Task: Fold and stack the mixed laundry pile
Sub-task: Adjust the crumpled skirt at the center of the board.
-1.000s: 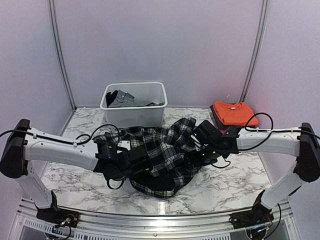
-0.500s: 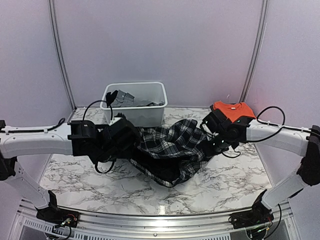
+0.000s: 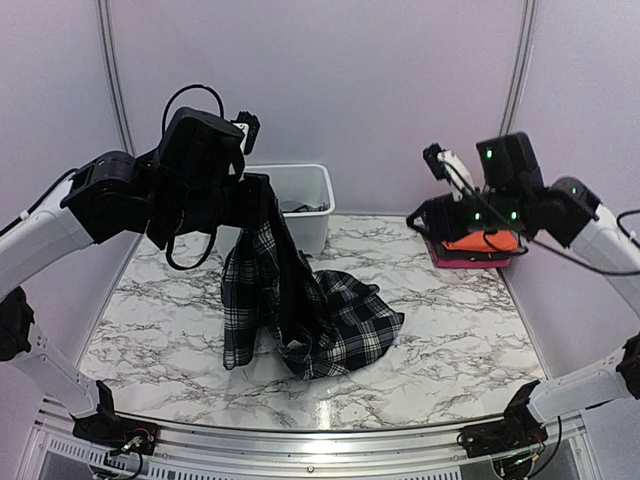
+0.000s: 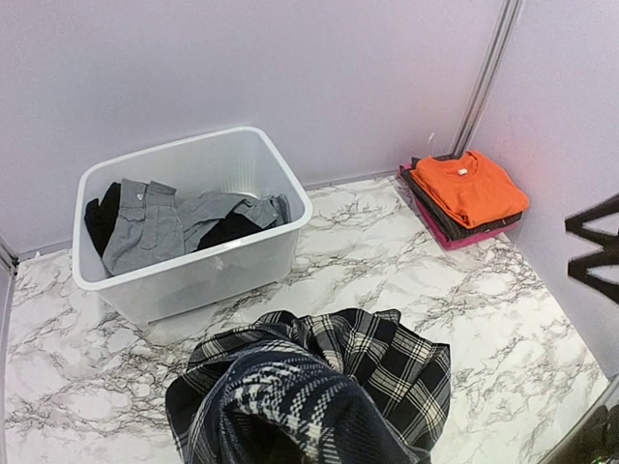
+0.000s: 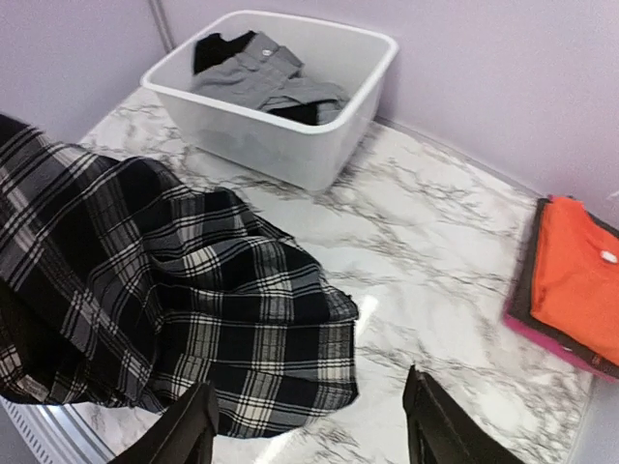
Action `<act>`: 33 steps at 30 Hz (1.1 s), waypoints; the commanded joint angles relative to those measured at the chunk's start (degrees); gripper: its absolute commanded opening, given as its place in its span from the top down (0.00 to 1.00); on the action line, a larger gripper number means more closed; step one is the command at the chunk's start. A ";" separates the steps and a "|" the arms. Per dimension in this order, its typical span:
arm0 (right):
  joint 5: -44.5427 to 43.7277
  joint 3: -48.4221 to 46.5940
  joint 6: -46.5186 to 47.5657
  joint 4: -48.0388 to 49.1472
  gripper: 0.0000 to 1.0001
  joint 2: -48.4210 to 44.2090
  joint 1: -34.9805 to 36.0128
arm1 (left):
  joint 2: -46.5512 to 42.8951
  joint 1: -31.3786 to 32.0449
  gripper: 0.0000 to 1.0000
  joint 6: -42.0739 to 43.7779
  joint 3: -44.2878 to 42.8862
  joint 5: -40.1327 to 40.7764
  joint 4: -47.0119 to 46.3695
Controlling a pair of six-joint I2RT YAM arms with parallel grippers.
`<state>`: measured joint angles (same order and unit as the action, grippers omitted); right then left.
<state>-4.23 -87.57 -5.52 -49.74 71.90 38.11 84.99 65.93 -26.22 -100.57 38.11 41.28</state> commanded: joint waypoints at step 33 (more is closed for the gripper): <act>0.60 39.83 17.64 56.62 0.15 15.70 25.17 | -3.53 -7.25 1.00 -1.47 3.63 -8.77 2.29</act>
<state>2.13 -43.07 7.66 3.16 84.25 62.30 83.37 59.57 -27.22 -96.62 28.93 44.23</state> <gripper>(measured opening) 0.857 0.020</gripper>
